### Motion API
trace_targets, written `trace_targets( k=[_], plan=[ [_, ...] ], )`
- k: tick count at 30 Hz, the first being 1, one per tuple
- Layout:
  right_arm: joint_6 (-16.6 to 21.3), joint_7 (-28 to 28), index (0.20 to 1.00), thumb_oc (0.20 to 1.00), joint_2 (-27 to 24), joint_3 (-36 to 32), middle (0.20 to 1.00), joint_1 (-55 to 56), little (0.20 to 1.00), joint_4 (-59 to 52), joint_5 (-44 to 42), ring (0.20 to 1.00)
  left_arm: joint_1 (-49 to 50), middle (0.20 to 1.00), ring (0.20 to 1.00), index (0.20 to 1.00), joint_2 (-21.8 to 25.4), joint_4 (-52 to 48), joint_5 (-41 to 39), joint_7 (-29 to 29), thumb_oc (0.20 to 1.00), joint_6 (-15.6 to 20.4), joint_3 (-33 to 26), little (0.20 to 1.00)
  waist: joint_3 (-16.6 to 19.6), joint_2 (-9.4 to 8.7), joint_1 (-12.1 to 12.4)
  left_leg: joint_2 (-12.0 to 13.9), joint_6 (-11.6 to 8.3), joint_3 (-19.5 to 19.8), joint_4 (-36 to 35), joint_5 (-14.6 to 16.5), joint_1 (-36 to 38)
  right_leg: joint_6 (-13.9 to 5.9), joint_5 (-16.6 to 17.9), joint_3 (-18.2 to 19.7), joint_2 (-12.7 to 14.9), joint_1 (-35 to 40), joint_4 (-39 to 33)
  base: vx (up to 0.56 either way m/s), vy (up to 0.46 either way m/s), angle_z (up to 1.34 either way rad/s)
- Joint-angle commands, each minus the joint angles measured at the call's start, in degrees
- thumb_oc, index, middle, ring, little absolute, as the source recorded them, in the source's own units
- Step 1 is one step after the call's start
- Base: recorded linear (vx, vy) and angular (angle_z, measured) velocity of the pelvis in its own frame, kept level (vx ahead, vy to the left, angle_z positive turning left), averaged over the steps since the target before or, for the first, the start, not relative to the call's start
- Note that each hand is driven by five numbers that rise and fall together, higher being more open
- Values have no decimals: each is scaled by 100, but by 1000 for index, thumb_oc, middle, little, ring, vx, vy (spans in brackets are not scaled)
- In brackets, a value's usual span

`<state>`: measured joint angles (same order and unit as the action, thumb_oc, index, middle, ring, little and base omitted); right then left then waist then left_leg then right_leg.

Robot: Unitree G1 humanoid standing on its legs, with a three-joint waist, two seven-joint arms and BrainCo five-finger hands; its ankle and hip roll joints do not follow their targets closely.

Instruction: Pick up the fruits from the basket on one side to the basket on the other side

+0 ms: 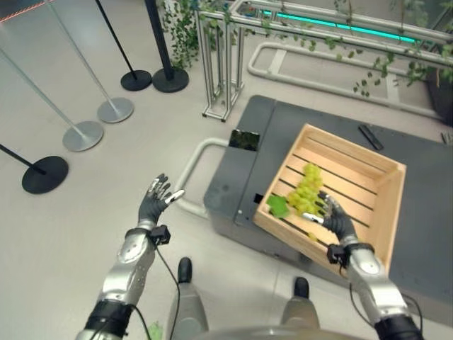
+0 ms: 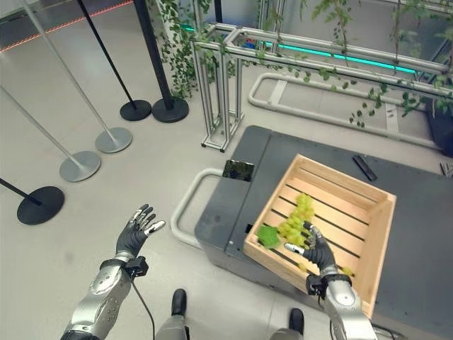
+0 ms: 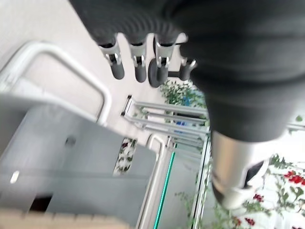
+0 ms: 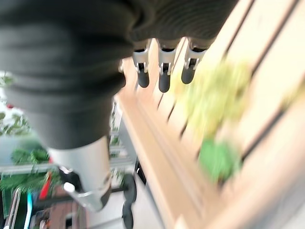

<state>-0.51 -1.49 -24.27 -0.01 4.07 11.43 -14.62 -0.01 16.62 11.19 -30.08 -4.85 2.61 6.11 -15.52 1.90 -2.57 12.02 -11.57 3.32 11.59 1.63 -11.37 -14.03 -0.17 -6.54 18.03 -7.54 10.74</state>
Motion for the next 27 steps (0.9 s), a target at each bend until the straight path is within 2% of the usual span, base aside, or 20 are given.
trace_targets(
  k=[1,2,5,7,9,10,11,14,15,16,17,20,25,27],
  plan=[
    [203,30,1000,1000,25,-169,1000,-2,1000,-392,53,1000,-188,1000,1000,1000,193,-258,-28,40,1000,352,-245,1000,140,-237,-61,112,-144,-172,9,319,515,132,-551,-158,62,292,-395,34,-395,-22],
    [204,47,1000,1000,-72,-145,1000,-2,1000,-398,140,1000,-137,1000,1000,1000,133,-252,-94,42,1000,350,-273,1000,123,-169,-52,216,-256,-183,221,109,422,216,-610,-280,-26,406,-425,25,-379,-22],
    [217,31,1000,1000,-227,-234,1000,28,1000,-402,103,1000,-12,1000,1000,1000,-48,-287,-158,43,1000,349,-333,1000,6,80,-118,279,-283,-148,772,-405,194,475,-793,-602,-307,861,-796,41,-317,6],
    [204,15,1000,1000,-269,-233,1000,51,1000,-368,106,1000,-11,1000,1000,1000,-99,-270,-211,50,1000,329,-308,1000,-74,140,-146,237,-290,-111,841,-517,165,532,-846,-701,-380,1068,-933,33,-236,40],
    [197,-47,1000,1000,-334,-263,1000,73,1000,-337,159,1000,16,1000,1000,1000,-190,-265,-218,54,1000,299,-277,1000,-162,212,-237,330,-195,-548,1008,-742,34,682,-987,-915,-567,1417,-1145,37,-272,47],
    [197,-47,1000,1000,-335,-263,1000,73,1000,-337,159,1000,16,1000,1000,1000,-190,-265,-218,54,1000,299,-277,1000,-166,213,-238,331,-195,-548,1008,-742,37,683,-986,-916,-568,1421,-1147,36,-197,69],
    [195,-74,1000,1000,-360,-296,1000,147,1000,-321,149,1000,23,1000,1000,1000,-200,-242,-90,83,1000,269,-234,1000,-188,263,-269,464,-256,-712,976,-999,71,729,-1027,-969,-644,1456,-1157,17,-188,50],
    [162,-26,1000,1000,-412,-222,1000,145,1000,-251,171,1000,20,1000,1000,1000,-244,-264,-161,93,1000,267,-208,1000,-159,255,-129,-31,-270,-113,651,-620,96,730,-1021,-944,-706,1424,-1207,34,-173,21],
    [157,-5,1000,1000,-405,-220,1000,132,1000,-222,157,1000,47,1000,1000,1000,-243,-267,-154,141,1000,253,-194,1000,-155,233,-121,-144,-268,9,525,-533,73,729,-1032,-966,-729,1463,-1233,44,-91,1],
    [158,-4,1000,1000,-404,-219,1000,132,1000,-220,156,1000,50,1000,1000,1000,-241,-268,-155,143,1000,253,-195,1000,-158,226,-132,-153,-267,17,521,-531,80,726,-1037,-979,-724,1479,-1240,80,-116,8],
    [162,39,1000,1000,-413,-214,1000,105,1000,-206,136,1000,120,1000,1000,1000,-226,-297,-144,148,1000,279,-198,1000,-129,195,-80,-333,-207,221,249,-285,141,727,-1031,-938,-784,1442,-1221,70,-90,15],
    [138,72,1000,1000,-411,-187,1000,81,1000,-201,179,1000,139,1000,1000,1000,-237,-288,-111,145,1000,275,-182,1000,-90,208,-73,-364,-162,253,-44,-248,244,737,-1071,-962,-866,1432,-1203,51,-54,0],
    [126,52,1000,1000,-422,-146,1000,-16,1000,-146,228,1000,173,1000,1000,1000,-233,-281,-93,123,1000,275,-164,1000,-70,176,-64,-347,-159,181,5,-212,260,729,-1083,-1040,-868,1509,-1236,48,2,11],
    [49,-5,1000,1000,-470,-113,1000,-132,1000,23,249,1000,215,1000,1000,1000,-165,-316,16,94,1000,257,-153,1000,-69,111,-13,-330,-155,118,-2,-158,322,703,-1055,-1073,-841,1565,-1261,89,32,12]
  ],
)
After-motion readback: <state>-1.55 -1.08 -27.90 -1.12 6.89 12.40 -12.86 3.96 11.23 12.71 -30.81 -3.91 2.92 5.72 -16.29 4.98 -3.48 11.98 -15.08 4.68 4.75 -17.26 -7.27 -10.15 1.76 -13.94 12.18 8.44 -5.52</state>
